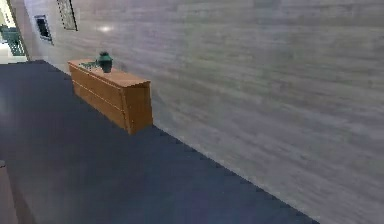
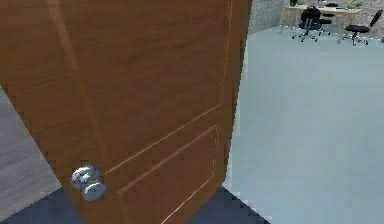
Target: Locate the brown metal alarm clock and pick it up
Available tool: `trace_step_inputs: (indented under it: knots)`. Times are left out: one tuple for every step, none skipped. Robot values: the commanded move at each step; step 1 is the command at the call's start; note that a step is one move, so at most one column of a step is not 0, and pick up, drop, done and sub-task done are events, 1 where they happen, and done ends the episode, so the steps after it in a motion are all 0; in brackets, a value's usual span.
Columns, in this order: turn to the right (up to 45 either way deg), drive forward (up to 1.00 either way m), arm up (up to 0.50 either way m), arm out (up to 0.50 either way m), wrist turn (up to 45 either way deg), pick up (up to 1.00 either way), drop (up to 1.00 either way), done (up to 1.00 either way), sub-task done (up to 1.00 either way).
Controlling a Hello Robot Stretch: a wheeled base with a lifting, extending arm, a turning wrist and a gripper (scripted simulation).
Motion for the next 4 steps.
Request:
trace_step_inputs:
  knots:
    - [0.0,0.20,0.00,0.00,0.0,0.00,0.00,0.00,0.00]
    - [0.0,0.40,0.00,0.00,0.0,0.00,0.00,0.00,0.00]
    - [-45.0,0.00,0.00,0.00,0.0,0.00,0.00,0.00,0.00]
    - [-45.0,0.00,0.00,0.00,0.0,0.00,0.00,0.00,0.00]
